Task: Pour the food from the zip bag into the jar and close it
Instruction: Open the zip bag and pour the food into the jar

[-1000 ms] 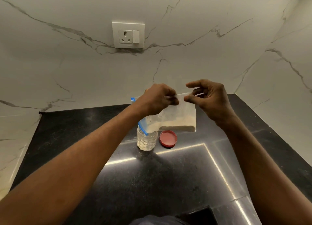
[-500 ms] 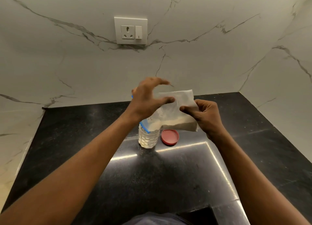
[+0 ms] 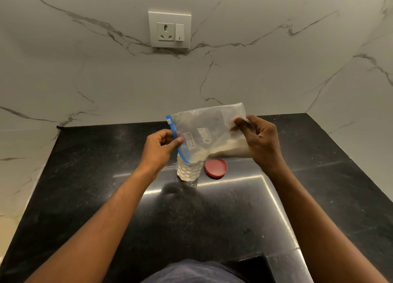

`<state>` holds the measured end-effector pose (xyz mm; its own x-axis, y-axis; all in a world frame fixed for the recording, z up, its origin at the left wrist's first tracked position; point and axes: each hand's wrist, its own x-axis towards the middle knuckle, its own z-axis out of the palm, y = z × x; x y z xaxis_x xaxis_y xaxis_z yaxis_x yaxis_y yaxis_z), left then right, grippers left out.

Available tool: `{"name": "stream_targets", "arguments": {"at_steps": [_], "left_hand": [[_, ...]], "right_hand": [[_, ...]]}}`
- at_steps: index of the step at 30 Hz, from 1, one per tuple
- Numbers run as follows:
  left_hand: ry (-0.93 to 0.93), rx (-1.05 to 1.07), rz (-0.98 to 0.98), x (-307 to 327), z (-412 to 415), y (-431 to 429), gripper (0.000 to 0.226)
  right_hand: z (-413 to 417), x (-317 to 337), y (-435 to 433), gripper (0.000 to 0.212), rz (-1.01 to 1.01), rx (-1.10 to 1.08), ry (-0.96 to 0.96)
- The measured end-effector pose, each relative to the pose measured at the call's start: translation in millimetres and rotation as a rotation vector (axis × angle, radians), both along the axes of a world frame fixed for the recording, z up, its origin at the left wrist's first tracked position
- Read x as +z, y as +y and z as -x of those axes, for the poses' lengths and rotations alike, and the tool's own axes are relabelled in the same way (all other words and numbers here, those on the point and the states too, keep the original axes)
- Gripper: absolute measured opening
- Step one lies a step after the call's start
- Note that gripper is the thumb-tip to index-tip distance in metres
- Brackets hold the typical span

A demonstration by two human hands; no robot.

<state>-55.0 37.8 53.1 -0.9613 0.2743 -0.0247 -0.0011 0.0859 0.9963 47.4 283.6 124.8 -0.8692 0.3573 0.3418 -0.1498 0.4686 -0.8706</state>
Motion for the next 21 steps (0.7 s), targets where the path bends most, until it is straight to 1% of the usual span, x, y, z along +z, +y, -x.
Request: {"name": "stream_targets", "arguments": {"at_steps": [6,11,13,18,21], "left_hand": [[0.009,-0.088,-0.044,-2.2,3.8,2.2,0.027],[0.027,-0.146,-0.036,0.1,6.3,5.2,0.049],[0.022,-0.156,-0.049,-0.9,7.2,5.2,0.051],[0.004,-0.171,-0.071,-5.4,7.3,1.6,0.051],[-0.013,-0.168,-0.078,-8.6,6.5,-0.4,0.051]], "right_hand": [[1.3,1.3,1.3,0.025,-0.079,-0.013,0.025],[3.8,5.9,2.6,0.022,-0.132,-0.011,0.035],[3.8,7.7,3.4,0.018,-0.135,-0.014,0.049],[2.4,14.7,8.3,0.002,-0.094,-0.014,0.066],[2.8,18.6,8.7,0.006,-0.108,0.008,0.077]]}}
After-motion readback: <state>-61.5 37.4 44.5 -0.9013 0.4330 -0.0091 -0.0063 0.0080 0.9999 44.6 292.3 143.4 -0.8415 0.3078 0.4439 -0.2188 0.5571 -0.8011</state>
